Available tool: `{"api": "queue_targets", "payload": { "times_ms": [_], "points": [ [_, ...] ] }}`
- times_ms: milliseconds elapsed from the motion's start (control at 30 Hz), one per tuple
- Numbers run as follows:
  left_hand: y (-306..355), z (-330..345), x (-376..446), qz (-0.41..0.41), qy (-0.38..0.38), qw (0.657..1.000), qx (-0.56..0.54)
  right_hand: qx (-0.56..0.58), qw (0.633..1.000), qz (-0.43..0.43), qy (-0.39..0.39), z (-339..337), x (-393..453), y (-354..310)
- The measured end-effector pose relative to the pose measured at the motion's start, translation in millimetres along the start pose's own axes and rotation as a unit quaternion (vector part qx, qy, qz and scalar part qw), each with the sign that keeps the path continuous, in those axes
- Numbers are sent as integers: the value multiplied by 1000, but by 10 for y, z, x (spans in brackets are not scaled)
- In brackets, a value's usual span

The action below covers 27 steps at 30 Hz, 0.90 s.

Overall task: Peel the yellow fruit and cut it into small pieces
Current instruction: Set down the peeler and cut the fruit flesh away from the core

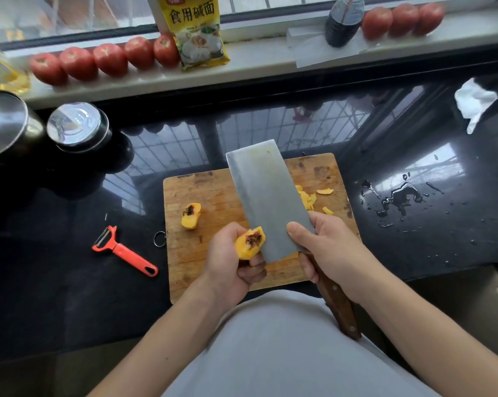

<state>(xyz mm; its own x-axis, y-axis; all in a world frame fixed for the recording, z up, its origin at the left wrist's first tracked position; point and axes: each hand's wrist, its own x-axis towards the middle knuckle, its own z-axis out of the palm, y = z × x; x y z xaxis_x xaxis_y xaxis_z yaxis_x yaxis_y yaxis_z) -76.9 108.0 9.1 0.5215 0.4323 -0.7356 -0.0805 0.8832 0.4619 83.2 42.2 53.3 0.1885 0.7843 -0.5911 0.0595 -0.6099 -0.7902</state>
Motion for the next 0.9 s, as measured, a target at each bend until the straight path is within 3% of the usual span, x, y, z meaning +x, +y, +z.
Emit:
{"api": "queue_targets", "payload": {
  "times_ms": [567,900],
  "points": [
    [-97,46,105,48,33,998,-11,184,977,108,-8,66,102,149],
    [-49,231,88,135,186,973,20,181,976,101,58,142,126,57]
  ]
}}
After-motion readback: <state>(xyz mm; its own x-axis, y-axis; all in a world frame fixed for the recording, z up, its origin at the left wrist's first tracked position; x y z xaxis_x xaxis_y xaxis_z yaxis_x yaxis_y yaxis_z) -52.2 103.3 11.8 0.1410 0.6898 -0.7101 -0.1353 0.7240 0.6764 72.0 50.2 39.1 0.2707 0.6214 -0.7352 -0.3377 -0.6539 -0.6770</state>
